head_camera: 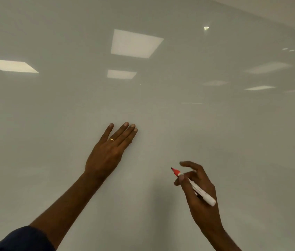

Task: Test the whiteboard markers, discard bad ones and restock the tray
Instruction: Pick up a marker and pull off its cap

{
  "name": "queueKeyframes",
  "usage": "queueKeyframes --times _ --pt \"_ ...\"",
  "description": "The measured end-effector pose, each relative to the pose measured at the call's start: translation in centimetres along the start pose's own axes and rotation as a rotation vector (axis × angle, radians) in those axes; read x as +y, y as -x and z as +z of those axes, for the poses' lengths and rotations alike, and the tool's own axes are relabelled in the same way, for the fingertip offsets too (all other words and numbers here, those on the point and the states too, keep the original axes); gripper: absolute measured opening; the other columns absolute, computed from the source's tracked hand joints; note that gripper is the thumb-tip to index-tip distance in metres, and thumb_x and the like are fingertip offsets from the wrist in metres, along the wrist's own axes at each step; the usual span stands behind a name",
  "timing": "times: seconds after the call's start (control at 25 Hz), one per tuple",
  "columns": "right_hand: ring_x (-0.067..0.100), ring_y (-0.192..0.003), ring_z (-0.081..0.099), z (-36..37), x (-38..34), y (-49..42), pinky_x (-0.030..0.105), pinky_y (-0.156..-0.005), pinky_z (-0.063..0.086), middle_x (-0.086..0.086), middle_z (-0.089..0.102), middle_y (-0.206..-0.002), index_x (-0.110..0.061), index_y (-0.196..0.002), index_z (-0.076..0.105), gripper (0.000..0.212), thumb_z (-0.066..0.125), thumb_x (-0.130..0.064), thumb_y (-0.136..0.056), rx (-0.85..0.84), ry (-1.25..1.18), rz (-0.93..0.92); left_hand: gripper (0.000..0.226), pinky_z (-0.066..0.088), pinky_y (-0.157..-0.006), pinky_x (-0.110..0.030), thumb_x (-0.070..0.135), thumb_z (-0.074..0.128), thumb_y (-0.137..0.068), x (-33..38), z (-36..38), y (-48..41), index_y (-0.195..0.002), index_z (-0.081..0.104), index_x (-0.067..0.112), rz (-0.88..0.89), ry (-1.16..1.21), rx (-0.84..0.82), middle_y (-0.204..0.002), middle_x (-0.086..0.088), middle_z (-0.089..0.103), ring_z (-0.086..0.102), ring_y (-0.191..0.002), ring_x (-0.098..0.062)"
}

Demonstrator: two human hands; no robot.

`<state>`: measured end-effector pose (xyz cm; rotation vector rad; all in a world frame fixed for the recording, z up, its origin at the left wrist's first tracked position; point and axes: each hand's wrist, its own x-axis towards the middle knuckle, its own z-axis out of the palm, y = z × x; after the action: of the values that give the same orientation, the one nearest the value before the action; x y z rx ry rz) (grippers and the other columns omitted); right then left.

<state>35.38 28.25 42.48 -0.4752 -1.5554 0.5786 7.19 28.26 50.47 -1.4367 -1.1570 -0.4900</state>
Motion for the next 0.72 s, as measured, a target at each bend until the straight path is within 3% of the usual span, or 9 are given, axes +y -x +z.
queueKeyframes --times 0.16,0.24,0.32,0.44,0.48,0.6,0.64,0.72 --pt "0.015 -0.088 0.07 4.3 -1.7 -7.7 0.049 -0.082 0.055 -0.01 0.072 -0.091 -0.023 -0.099 0.065 0.012 0.071 -0.019 -0.09 0.066 0.065 -0.269 0.057 0.013 -0.125 -0.055 0.042 0.023 -0.107 0.4 -0.6 -0.7 -0.158 0.011 0.02 -0.123 -0.044 -0.132 -0.167 0.002 0.009 0.006 -0.155 -0.021" --pt "0.008 -0.084 0.069 6.3 -1.5 -10.2 0.056 -0.094 0.048 -0.017 0.069 -0.088 -0.021 -0.096 0.067 0.009 0.072 -0.02 -0.089 0.068 0.118 -0.367 0.059 0.011 -0.124 -0.057 0.045 0.021 -0.106 0.4 -0.8 -0.8 -0.158 0.009 0.021 -0.132 -0.072 -0.155 -0.168 0.002 0.007 0.003 -0.156 -0.022" --pt "0.009 -0.082 0.069 7.0 0.1 -11.1 0.06 -0.098 0.045 -0.015 0.069 -0.086 -0.021 -0.095 0.067 0.009 0.073 -0.02 -0.088 0.092 0.11 -0.342 0.06 0.011 -0.124 -0.058 0.046 0.022 -0.105 0.5 -0.8 -0.8 -0.158 0.009 0.021 -0.136 -0.083 -0.168 -0.168 0.002 0.006 0.003 -0.156 -0.022" --pt "0.018 -0.077 0.071 6.3 4.2 -8.6 0.058 -0.077 0.054 -0.003 0.072 -0.085 -0.016 -0.093 0.069 0.009 0.074 -0.012 -0.087 0.2 -0.051 -0.215 0.062 0.009 -0.123 -0.06 0.045 0.024 -0.103 0.7 -0.9 -0.7 -0.158 0.009 0.02 -0.148 -0.089 -0.174 -0.168 0.002 0.006 0.003 -0.156 -0.021" --pt "0.017 -0.08 0.072 6.0 5.7 -6.8 0.055 -0.078 0.055 -0.001 0.074 -0.087 -0.013 -0.091 0.07 0.008 0.075 -0.01 -0.086 0.2 -0.07 -0.174 0.062 0.007 -0.123 -0.06 0.043 0.024 -0.103 0.7 -0.9 -0.7 -0.158 0.009 0.02 -0.152 -0.09 -0.167 -0.168 0.002 0.007 0.004 -0.156 -0.021" --pt "-0.008 -0.093 0.068 5.1 9.2 -2.0 0.052 -0.107 0.043 -0.014 0.076 -0.091 -0.009 -0.086 0.069 0.009 0.075 -0.01 -0.079 0.138 0.029 -0.083 0.062 0.004 -0.123 -0.061 0.037 0.023 -0.101 0.8 -0.9 -0.8 -0.158 0.008 0.018 -0.15 -0.116 -0.167 -0.168 0.0 0.005 0.002 -0.156 -0.023" --pt "-0.009 -0.093 0.067 4.3 9.9 -1.6 0.051 -0.107 0.042 -0.013 0.076 -0.091 -0.008 -0.085 0.069 0.009 0.075 -0.01 -0.079 0.153 0.033 -0.048 0.062 0.004 -0.122 -0.062 0.036 0.022 -0.101 0.9 -0.7 -0.7 -0.158 0.007 0.017 -0.152 -0.128 -0.169 -0.168 0.0 0.005 0.002 -0.156 -0.024" --pt "0.009 -0.088 0.071 2.8 10.0 -3.2 0.045 -0.088 0.054 -0.003 0.076 -0.09 -0.009 -0.088 0.071 0.008 0.077 -0.008 -0.083 0.213 -0.034 0.007 0.061 0.005 -0.122 -0.064 0.035 0.023 -0.103 1.1 -0.5 -0.6 -0.158 0.007 0.017 -0.17 -0.145 -0.162 -0.168 -0.002 0.004 0.001 -0.156 -0.025"
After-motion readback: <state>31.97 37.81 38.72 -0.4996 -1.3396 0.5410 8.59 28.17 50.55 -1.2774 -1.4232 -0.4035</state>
